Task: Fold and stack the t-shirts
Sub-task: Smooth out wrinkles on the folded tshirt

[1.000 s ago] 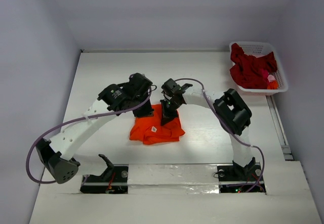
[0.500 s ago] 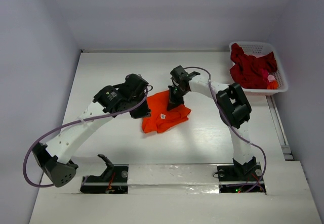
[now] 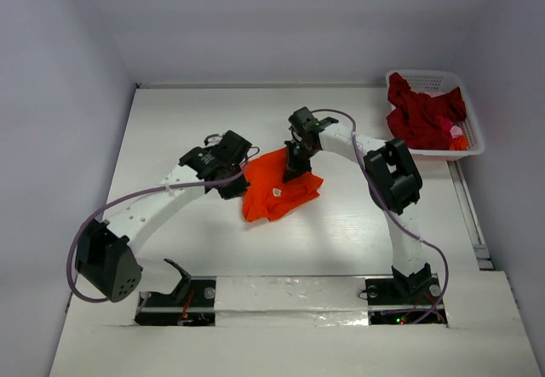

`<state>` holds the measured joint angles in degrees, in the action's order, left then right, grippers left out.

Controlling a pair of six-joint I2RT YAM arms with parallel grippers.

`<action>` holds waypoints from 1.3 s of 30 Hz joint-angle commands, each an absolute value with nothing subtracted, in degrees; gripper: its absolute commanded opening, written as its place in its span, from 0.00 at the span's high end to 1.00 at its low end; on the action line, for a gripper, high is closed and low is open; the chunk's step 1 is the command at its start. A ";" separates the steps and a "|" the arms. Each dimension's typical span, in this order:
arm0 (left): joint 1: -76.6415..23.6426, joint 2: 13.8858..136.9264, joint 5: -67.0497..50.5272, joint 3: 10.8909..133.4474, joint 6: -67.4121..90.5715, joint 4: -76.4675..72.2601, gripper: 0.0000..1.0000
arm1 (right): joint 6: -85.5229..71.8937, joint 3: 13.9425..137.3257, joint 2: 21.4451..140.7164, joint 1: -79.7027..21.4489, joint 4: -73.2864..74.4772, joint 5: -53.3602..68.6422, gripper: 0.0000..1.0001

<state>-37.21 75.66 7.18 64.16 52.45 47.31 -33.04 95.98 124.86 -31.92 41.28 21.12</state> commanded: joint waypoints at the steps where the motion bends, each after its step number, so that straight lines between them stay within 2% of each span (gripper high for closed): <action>1: -34.03 76.81 11.86 64.33 54.32 37.90 1.00 | -32.08 95.63 123.32 -31.82 40.96 21.09 1.00; 6: -30.42 80.23 11.52 64.25 49.93 27.36 1.00 | -32.08 94.66 122.26 -31.82 40.26 21.27 1.00; 15: -24.70 89.37 2.73 61.26 46.58 12.15 1.00 | -32.61 94.57 121.82 -31.82 39.90 21.97 1.00; 21: -24.08 94.74 -2.28 61.52 46.67 7.66 1.00 | -32.52 95.36 121.82 -31.82 40.17 22.06 1.00; 27: -23.55 95.63 -3.34 61.35 46.85 7.64 1.00 | -32.70 95.45 121.90 -31.82 40.25 22.06 1.00; 39: -23.55 94.75 -2.19 66.01 46.14 19.69 1.00 | -32.78 96.33 122.87 -31.82 40.08 22.76 1.00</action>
<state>-23.90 96.68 -1.63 64.45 46.92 16.34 -33.01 94.78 124.40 -31.92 40.14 21.89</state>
